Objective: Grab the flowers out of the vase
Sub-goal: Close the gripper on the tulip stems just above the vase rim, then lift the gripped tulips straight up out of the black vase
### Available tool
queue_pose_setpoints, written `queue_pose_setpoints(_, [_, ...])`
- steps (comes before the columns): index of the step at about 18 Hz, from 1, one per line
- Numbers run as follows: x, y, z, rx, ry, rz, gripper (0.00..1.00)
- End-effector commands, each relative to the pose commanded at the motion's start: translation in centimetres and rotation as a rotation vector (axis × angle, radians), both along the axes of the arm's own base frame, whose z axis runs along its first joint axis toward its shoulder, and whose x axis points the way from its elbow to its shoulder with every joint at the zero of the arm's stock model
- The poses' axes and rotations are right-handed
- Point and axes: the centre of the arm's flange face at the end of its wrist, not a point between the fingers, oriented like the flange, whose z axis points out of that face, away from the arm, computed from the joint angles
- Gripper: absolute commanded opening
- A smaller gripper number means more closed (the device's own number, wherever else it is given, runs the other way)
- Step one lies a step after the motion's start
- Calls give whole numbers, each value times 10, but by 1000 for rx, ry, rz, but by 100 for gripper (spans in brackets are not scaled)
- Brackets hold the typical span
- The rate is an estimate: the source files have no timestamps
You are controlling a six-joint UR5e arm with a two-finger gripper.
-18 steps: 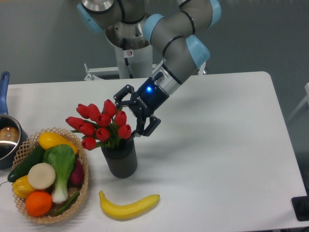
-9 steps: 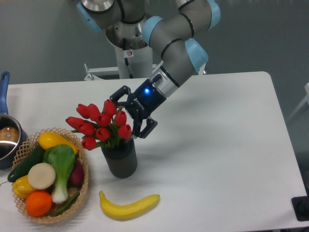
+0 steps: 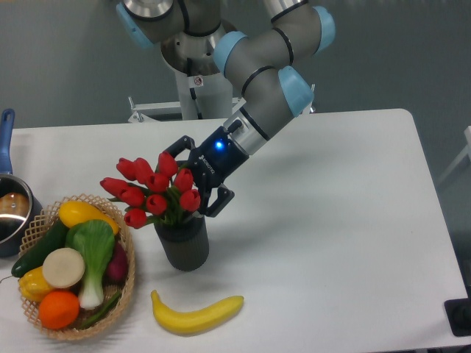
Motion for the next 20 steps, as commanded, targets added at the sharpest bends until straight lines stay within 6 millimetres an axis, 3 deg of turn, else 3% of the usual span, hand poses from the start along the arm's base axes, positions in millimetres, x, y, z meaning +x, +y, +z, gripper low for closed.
queue_pose_setpoints(2, [1,1,1,2,4,-3,68])
queue_pose_setpoints(4, [0,2,1,4,6,-4,67])
queue_pose_setpoints(7, [-3,1,3,6,9,1,55])
queue_pose_setpoints(13, [-7,-2,6,4,6,15,49])
queue_pose_setpoints(15, [-9,-3,6,-2,-6,25,39])
queue_pose_setpoints(20, [-8,-2,13,53,-42,27,39])
